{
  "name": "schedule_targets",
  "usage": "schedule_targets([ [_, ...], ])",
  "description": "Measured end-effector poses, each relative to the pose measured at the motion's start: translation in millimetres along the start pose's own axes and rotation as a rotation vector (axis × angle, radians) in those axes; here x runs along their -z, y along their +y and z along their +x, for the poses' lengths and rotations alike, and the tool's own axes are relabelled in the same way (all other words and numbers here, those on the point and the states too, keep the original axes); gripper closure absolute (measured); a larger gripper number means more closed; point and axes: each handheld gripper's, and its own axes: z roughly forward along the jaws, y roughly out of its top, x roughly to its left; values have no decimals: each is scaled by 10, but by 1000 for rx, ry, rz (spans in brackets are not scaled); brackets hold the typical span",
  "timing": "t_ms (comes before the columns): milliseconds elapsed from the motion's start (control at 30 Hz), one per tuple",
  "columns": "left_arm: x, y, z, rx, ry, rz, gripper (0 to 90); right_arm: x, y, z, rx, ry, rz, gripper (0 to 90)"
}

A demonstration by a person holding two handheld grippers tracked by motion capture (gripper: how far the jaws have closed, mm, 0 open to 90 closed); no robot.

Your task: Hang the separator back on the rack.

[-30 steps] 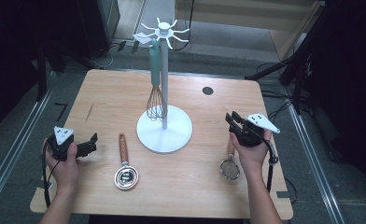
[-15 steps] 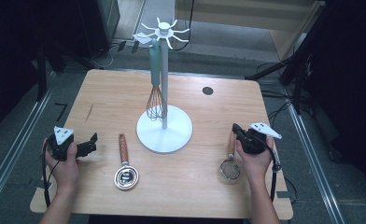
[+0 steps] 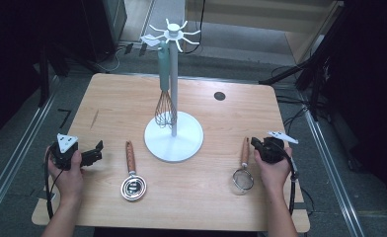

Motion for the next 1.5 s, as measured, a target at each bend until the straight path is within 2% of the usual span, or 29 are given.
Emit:
schedule_targets([
  [200, 0, 0, 1, 0, -1, 0, 0, -88, -30, -19, -24, -10, 49, 900],
  [600, 1, 1, -1, -1, -1, 2, 0, -145, -51, 8, -14, -9, 71, 900],
  [933, 0, 0, 0, -1, -2, 0, 0, -175, -56, 81, 23, 23, 75, 900],
  [1500, 2, 0, -1, -1, -2, 1, 0, -194, -57, 307, 104, 99, 93, 900],
])
